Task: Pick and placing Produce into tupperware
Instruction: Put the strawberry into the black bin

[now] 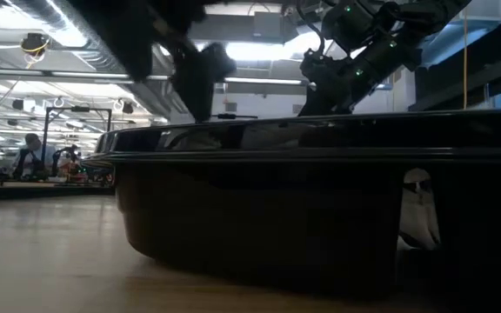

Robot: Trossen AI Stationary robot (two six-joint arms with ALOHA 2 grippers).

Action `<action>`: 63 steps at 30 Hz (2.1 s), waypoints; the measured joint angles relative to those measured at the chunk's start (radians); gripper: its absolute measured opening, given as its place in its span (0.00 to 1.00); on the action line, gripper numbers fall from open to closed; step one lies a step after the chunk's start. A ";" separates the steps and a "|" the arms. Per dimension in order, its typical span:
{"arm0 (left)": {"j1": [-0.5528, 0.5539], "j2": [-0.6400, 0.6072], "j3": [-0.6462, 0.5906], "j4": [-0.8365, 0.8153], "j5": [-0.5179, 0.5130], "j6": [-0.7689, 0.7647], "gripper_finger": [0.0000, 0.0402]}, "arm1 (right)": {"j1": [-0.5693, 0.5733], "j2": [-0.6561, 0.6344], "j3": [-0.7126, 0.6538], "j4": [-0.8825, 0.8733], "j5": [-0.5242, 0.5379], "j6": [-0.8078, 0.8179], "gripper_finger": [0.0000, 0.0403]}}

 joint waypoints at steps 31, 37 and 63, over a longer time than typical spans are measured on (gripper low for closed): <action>-0.135 -0.157 -0.372 -0.378 0.080 -0.668 0.77 | 0.000 0.003 -0.028 0.024 0.000 -0.001 0.60; -0.185 -0.150 -0.372 -0.368 0.031 -0.689 0.76 | 0.000 0.003 -0.028 0.030 0.000 -0.001 0.60; -0.278 -0.141 -0.372 -0.299 -0.048 -0.588 0.76 | 0.000 0.003 -0.028 0.066 0.000 0.027 0.60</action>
